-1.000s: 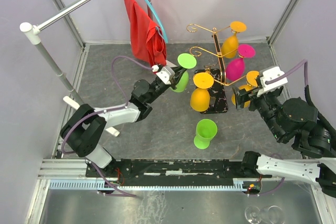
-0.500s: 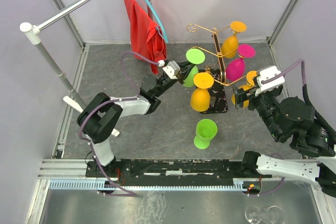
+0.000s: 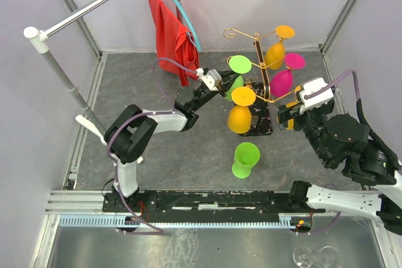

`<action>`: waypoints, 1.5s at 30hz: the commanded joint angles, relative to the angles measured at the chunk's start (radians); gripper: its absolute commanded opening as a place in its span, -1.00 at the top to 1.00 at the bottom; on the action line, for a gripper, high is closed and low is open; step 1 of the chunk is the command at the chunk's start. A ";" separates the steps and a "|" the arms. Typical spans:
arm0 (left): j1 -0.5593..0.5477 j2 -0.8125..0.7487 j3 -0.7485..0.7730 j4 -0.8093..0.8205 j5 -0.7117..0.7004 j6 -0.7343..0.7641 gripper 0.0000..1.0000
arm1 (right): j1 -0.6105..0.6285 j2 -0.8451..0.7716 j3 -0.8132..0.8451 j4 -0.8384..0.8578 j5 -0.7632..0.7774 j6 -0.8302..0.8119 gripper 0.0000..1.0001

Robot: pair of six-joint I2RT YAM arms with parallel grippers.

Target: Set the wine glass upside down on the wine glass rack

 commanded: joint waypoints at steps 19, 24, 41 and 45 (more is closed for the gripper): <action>0.061 0.167 0.178 0.120 -0.053 -0.104 0.95 | 0.005 0.031 0.053 0.031 0.010 -0.009 -0.85; 0.082 0.136 0.124 0.161 -0.072 -0.100 0.95 | 0.005 0.036 0.056 0.030 0.008 -0.010 -0.85; 0.074 -0.002 -0.070 0.219 0.026 -0.111 0.95 | 0.005 0.024 0.003 0.077 0.042 -0.032 -0.99; 0.035 -0.011 -0.105 0.228 0.012 -0.077 0.95 | 0.005 0.028 0.003 0.071 0.046 -0.031 -0.99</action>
